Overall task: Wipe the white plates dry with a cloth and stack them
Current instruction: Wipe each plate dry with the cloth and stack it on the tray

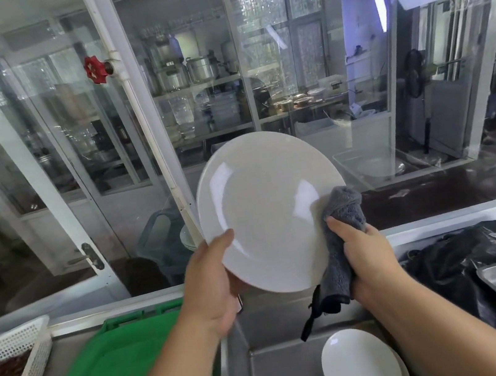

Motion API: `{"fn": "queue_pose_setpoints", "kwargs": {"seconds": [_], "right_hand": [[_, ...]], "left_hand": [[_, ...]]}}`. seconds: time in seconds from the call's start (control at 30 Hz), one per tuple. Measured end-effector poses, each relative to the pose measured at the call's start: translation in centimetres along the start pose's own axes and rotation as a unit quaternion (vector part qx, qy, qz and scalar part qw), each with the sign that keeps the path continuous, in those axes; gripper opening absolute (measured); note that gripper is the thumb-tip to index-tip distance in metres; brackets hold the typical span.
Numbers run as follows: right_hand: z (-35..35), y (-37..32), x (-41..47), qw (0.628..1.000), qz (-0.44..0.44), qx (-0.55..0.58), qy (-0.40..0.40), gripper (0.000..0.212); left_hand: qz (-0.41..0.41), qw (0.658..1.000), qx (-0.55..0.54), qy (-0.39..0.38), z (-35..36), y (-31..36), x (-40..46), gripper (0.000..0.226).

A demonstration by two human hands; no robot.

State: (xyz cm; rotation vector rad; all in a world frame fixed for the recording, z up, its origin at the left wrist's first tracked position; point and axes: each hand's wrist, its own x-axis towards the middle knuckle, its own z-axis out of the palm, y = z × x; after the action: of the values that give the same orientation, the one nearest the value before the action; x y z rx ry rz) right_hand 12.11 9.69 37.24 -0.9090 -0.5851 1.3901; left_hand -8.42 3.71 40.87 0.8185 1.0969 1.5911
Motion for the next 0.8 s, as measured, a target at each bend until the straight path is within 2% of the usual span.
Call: {"fn": "queue_pose_setpoints", "kwargs": {"seconds": [0.2,0.33,0.47,0.63,0.73,0.8], "right_hand": [[-1.4,-1.8,0.9,0.987,-0.085,-0.122,-0.056,0.008],[-1.7,-2.4,1.2,0.975,-0.113,-0.179,-0.074,0.006],[-1.6,-1.3,0.8,0.985,-0.090,-0.147,-0.029,0.003],[-1.2,1.5,-1.1,0.980,-0.045,-0.187,0.055,0.029],[-0.6,4.2,-2.7,0.979,-0.014,-0.199,0.039,0.025],[-0.3,4.9,-3.1,0.982,0.032,-0.187,0.017,0.023]], "left_hand": [[-0.064,0.984,0.154,-0.064,-2.5,4.6,1.7,0.054],[-0.027,0.975,0.218,-0.028,-2.9,3.4,2.0,0.018],[0.016,0.978,0.207,-0.007,-2.4,1.4,1.6,0.017],[0.028,0.989,0.141,0.042,-1.2,-1.4,0.8,0.016],[0.035,0.989,0.114,0.084,-0.1,-3.1,0.4,0.012],[0.051,0.987,0.126,0.081,0.0,-3.5,0.4,0.012]]}}
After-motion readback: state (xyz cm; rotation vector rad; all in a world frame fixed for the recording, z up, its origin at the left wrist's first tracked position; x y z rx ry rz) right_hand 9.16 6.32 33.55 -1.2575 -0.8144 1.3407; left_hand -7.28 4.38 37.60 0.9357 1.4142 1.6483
